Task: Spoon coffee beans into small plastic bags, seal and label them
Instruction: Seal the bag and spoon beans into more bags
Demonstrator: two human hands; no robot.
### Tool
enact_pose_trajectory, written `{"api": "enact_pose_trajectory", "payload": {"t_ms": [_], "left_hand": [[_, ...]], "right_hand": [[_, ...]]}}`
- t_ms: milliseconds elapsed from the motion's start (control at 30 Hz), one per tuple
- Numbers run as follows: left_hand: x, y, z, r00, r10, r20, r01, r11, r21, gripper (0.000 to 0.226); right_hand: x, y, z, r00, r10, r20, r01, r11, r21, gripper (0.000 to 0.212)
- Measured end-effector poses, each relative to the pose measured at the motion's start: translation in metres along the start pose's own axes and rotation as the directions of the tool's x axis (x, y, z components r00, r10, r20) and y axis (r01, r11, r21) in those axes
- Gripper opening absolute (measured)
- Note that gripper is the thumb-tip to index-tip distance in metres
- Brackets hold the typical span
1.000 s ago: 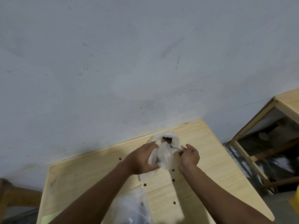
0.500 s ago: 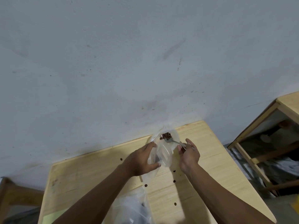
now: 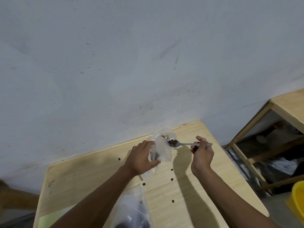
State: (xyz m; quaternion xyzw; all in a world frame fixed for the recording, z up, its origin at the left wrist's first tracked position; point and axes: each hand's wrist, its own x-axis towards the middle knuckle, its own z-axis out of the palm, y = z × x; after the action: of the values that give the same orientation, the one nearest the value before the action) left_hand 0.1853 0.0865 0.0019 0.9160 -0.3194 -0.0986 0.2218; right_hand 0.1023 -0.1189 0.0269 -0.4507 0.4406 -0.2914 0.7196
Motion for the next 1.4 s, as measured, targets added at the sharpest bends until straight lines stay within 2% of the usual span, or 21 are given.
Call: {"api": "enact_pose_trajectory", "payload": {"t_ms": [133,233,333,467,533,567,633,733,867,967,1067,1267,1400], "left_hand": [[-0.001,0.0,0.001,0.999,-0.035,-0.018,0.035,0.999,0.006,0.073],[-0.002,0.001,0.001,0.997,-0.071,-0.023,0.071,0.997,-0.002,0.073],[-0.003,0.004,0.0,0.996,-0.08,-0.032,0.08,0.997,-0.01,0.071],[-0.003,0.005,0.001,0.996,-0.091,-0.026,0.09,0.996,-0.028,0.067],[-0.004,0.004,0.001,0.994,-0.107,-0.012,0.106,0.994,-0.039,0.066],[-0.004,0.002,0.001,0.993,-0.116,-0.001,0.116,0.993,-0.038,0.066],[-0.008,-0.003,0.001,0.99,-0.137,0.017,0.137,0.99,-0.035,0.067],[-0.014,-0.013,0.003,0.991,-0.132,-0.026,0.132,0.991,-0.033,0.069],[-0.02,-0.022,0.004,0.997,0.012,-0.071,-0.014,0.999,-0.033,0.073],[-0.019,-0.018,0.0,0.989,0.145,-0.02,-0.145,0.989,-0.005,0.073],[-0.011,-0.015,-0.003,0.975,0.204,0.085,-0.206,0.978,0.02,0.073],[0.007,-0.017,-0.009,0.968,0.152,0.198,-0.135,0.986,-0.094,0.075],[0.004,-0.02,-0.007,0.964,0.207,0.164,-0.189,0.974,-0.122,0.074]], "right_hand": [[-0.005,-0.018,0.002,0.994,-0.105,-0.018,0.105,0.994,-0.012,0.03],[-0.011,-0.024,0.003,0.985,-0.17,0.02,0.17,0.985,-0.041,0.03],[-0.021,-0.023,0.004,0.956,-0.253,0.146,0.269,0.958,-0.102,0.03],[-0.031,-0.018,0.003,0.839,-0.371,0.398,0.472,0.86,-0.195,0.029],[-0.03,-0.017,0.004,0.796,-0.403,0.451,0.535,0.818,-0.213,0.028],[-0.028,-0.017,0.004,0.797,-0.411,0.443,0.539,0.815,-0.213,0.028],[-0.021,-0.018,0.004,0.836,-0.398,0.378,0.492,0.849,-0.195,0.028],[-0.007,-0.013,0.0,0.922,-0.31,0.231,0.351,0.921,-0.169,0.026],[0.005,0.007,-0.006,0.986,-0.106,0.128,0.126,0.979,-0.159,0.019],[0.008,0.024,-0.002,0.994,0.027,0.102,-0.01,0.985,-0.17,0.022],[0.009,0.036,0.011,0.988,0.127,0.087,-0.109,0.975,-0.192,0.023],[0.013,0.047,0.041,0.956,0.284,0.074,-0.262,0.939,-0.225,0.018],[0.022,0.05,0.05,0.929,0.369,-0.004,-0.369,0.927,-0.067,0.015]]}}
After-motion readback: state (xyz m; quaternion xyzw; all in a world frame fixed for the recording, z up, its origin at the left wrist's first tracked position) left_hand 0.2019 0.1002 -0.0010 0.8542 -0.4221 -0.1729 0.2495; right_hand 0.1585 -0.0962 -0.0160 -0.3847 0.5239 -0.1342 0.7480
